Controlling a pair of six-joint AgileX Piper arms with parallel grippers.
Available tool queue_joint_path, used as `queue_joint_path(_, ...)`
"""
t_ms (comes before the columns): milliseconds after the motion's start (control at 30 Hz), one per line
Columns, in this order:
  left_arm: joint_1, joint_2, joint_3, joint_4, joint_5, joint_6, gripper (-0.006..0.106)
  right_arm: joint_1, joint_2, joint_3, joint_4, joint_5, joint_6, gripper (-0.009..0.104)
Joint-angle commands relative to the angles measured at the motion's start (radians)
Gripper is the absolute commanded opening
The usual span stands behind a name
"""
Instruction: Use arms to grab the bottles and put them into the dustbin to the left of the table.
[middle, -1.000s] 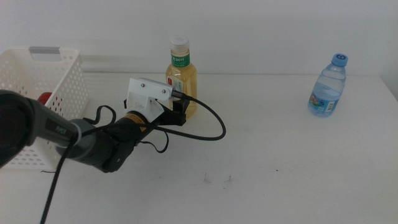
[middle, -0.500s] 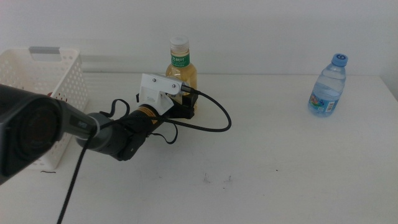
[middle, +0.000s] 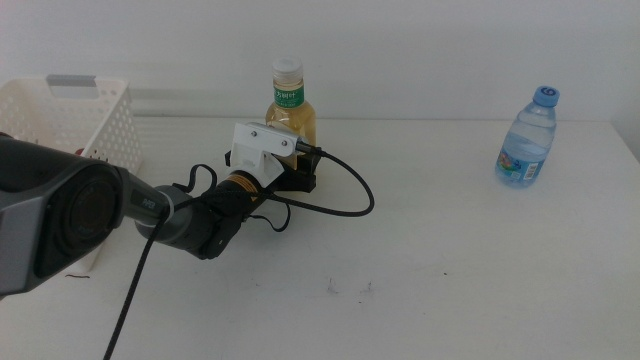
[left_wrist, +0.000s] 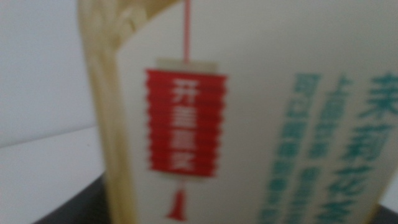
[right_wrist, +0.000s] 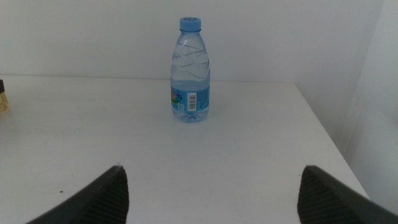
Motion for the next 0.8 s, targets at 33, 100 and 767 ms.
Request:
queue_joint_path(33,0.0,0.005,-0.008,-0.026,-0.04,0.003,0.074,-0.008,-0.005,0.002,-0.005,-0.01,-0.007,0.092)
queue_joint_path(100,0.002,-0.007,-0.002,0.01,-0.068,0.003,0.054,-0.008,-0.005,0.002,-0.005,-0.01,-0.007,0.092)
queue_joint_path(767,-0.017,-0.933,0.593,0.073,0.488,-0.28,0.0,-0.008,-0.005,0.002,-0.005,-0.01,-0.007,0.092)
